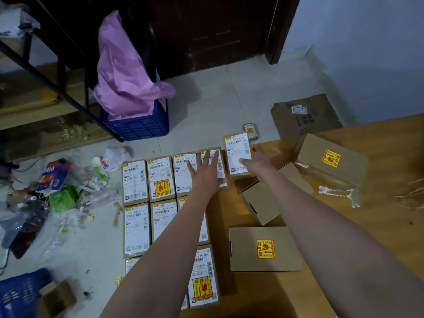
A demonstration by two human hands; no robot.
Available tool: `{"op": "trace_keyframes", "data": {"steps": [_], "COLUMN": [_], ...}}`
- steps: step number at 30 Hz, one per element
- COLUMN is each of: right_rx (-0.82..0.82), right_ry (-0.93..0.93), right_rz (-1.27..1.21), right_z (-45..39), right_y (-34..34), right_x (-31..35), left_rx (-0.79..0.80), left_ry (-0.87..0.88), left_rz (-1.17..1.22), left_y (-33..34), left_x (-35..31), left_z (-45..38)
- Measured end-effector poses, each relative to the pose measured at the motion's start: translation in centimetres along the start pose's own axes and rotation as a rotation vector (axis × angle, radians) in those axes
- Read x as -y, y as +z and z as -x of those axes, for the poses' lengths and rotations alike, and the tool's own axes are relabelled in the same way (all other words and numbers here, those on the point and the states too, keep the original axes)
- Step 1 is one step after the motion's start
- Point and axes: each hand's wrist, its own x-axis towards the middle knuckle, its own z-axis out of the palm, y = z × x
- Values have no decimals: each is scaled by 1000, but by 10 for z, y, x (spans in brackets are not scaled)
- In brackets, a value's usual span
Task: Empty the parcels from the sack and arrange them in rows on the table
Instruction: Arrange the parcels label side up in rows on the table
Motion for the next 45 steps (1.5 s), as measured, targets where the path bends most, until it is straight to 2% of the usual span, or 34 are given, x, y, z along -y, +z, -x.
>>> {"op": "trace_keyframes", "data": {"steps": [11, 18, 25, 34, 40, 45], "right_rx": [73, 75, 98, -120, -221, -302], "right_ry": [25, 6, -25, -20, 56, 225], "right_rz": [275, 249, 340, 385, 495, 531], "right_z": [-13, -18, -16, 1, 15, 18], "right_y": [18, 24, 26, 9, -17, -42], "right_x": [-16, -21, -18, -25, -52, -84], "left_rx": [65, 76, 80, -122, -89, 99], "left_ry": [12, 30, 47, 70, -79, -304], "left_rz": [-7, -7, 2, 150, 482, 653], "left_y": [4, 4, 3, -1, 15, 38], "left_x": [12, 13, 11, -25, -61, -84], "left_z": [-3, -4, -4, 18, 48, 63]}}
